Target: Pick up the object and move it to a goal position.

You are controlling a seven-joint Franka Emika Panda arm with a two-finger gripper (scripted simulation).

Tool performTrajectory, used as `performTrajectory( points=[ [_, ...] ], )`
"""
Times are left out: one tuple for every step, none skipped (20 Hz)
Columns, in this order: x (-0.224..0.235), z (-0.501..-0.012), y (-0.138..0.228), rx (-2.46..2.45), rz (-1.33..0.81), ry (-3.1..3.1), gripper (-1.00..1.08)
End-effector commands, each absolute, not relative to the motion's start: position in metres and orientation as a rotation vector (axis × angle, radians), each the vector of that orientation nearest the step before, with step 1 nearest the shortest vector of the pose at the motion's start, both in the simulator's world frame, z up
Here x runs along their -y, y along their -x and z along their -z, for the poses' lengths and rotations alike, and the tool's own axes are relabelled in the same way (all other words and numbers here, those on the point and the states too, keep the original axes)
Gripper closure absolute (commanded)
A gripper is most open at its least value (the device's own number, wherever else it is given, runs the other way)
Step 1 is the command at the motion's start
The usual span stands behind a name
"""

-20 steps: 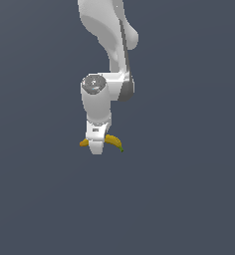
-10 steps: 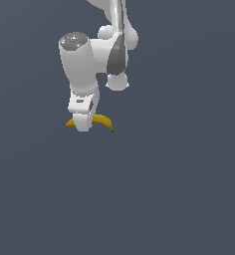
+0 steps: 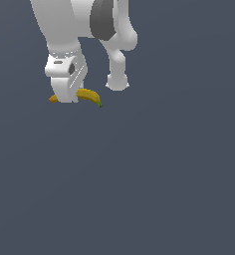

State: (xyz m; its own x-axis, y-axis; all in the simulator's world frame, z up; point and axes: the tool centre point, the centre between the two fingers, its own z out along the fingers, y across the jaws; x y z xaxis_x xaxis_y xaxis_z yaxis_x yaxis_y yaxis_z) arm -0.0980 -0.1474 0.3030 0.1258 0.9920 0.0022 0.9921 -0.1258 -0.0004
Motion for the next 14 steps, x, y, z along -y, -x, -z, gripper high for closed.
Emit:
performTrajectory(
  points=[
    [0.156,-0.324,0.106,2.077,0.004,2.355,1.08],
    [0.159,-0.331,0.109,2.076,0.004,2.356,1.08],
    [0.162,-0.338,0.112,2.076,0.004,2.356,1.08],
    [0.165,-0.344,0.114,2.076,0.004,2.356,1.08],
    [0.168,-0.35,0.116,2.076,0.004,2.357,1.08],
    [0.17,-0.355,0.118,2.076,0.004,2.357,1.08],
    [0.173,-0.359,0.12,2.076,0.003,2.357,1.08],
    [0.175,-0.363,0.121,2.076,0.003,2.357,1.08],
    [0.176,-0.367,0.122,2.075,0.002,2.358,1.08],
    [0.178,-0.37,0.123,2.075,0.002,2.358,1.08],
    [0.179,-0.372,0.124,2.075,0.002,2.358,1.08],
    [0.18,-0.374,0.125,2.075,0.002,2.358,1.08],
    [0.18,-0.375,0.125,2.075,0.002,2.358,1.08],
    [0.181,-0.376,0.125,2.075,0.002,2.358,1.08]
  ],
)
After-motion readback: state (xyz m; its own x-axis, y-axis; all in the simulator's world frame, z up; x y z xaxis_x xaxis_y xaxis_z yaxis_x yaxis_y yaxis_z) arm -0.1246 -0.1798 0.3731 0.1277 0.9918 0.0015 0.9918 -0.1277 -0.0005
